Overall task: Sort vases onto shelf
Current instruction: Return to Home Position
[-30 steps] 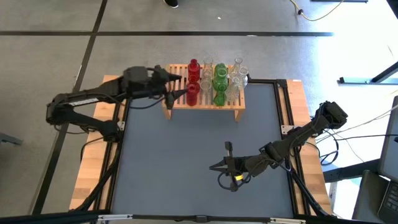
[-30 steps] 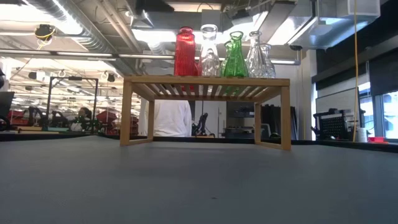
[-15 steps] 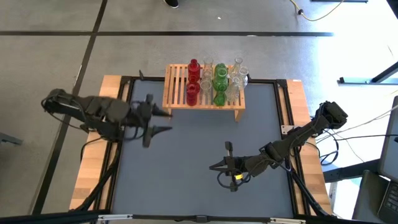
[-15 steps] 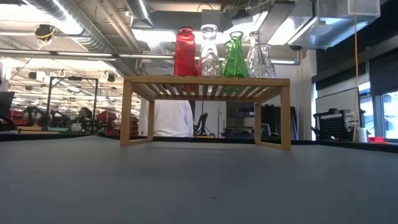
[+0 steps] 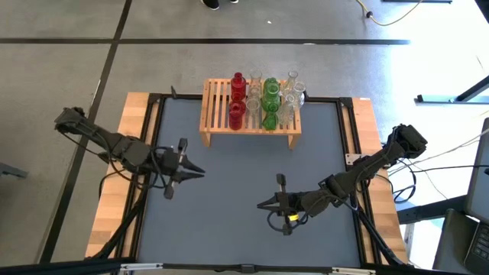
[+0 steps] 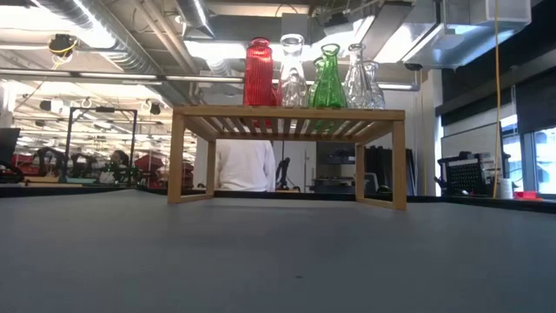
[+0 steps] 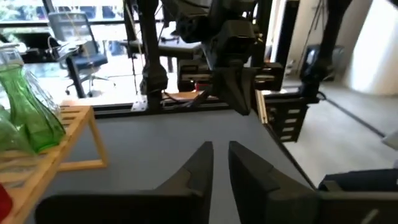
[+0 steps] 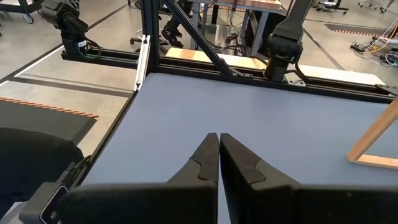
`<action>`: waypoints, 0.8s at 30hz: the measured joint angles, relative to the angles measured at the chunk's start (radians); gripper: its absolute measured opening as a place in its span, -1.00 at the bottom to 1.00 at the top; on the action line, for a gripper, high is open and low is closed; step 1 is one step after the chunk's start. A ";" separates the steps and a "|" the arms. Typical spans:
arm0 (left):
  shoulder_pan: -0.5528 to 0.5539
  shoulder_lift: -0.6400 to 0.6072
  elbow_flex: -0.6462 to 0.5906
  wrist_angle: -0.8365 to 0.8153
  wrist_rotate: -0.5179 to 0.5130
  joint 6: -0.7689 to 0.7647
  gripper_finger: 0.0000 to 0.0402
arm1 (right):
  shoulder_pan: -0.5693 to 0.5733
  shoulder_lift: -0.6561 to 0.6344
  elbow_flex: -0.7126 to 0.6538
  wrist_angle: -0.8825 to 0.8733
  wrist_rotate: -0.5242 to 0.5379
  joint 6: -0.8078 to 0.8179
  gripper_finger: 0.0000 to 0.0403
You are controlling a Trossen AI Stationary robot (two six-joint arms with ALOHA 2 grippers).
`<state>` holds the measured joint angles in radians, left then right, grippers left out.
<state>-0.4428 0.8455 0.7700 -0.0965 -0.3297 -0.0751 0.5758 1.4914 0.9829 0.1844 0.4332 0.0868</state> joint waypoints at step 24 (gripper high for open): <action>0.247 -0.372 -0.477 0.221 0.186 -0.054 -0.82 | -0.081 -0.039 -0.092 0.069 -0.188 0.016 -0.97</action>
<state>-0.1963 0.4733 0.2929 0.1246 -0.1442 -0.1287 0.4953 1.4520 0.8911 0.2531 0.2456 0.1033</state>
